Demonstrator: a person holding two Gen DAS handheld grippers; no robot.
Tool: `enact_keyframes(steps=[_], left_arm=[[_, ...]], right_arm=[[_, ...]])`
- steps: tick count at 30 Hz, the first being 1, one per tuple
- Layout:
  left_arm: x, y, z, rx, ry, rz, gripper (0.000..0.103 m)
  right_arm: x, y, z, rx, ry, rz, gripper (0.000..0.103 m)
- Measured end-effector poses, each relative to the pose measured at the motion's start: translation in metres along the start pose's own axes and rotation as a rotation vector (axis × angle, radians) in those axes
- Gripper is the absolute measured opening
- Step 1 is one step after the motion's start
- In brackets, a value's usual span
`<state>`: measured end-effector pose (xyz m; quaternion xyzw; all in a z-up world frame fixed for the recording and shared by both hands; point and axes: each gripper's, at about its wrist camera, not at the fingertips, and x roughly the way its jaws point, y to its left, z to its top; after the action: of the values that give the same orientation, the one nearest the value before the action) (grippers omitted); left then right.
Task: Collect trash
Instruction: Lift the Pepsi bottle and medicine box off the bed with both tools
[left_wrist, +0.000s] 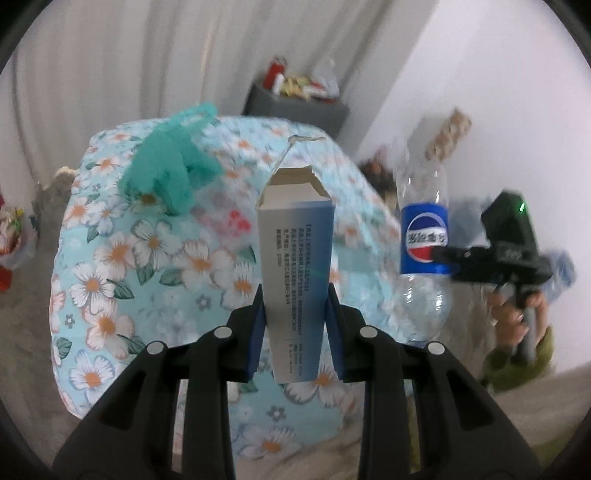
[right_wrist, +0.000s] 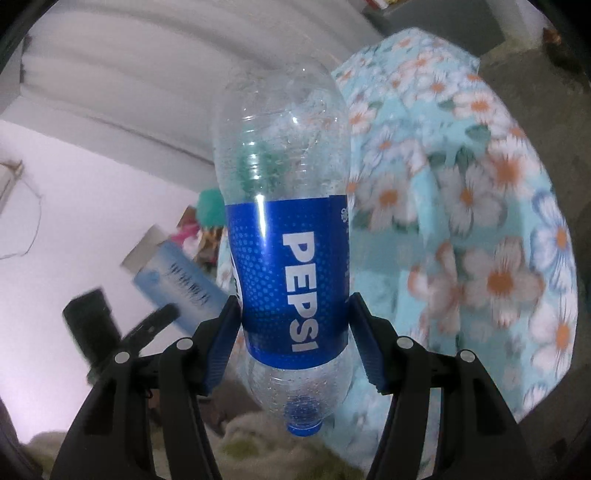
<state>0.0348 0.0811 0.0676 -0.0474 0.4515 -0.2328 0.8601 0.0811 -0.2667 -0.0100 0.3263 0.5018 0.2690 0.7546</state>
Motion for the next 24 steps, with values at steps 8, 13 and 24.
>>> enact_keyframes(steps=[8, 13, 24], left_arm=[[0.076, -0.019, 0.012, -0.018, 0.016, 0.033, 0.028], [0.099, -0.028, 0.024, -0.012, -0.014, 0.050, 0.028], [0.127, -0.038, 0.035, -0.003, 0.000, 0.088, 0.028]], right_arm=[[0.017, -0.022, -0.009, 0.069, -0.017, -0.164, 0.058], [0.030, -0.021, 0.000, 0.044, -0.049, -0.268, 0.059], [0.050, -0.030, 0.010, 0.075, -0.063, -0.258, 0.059]])
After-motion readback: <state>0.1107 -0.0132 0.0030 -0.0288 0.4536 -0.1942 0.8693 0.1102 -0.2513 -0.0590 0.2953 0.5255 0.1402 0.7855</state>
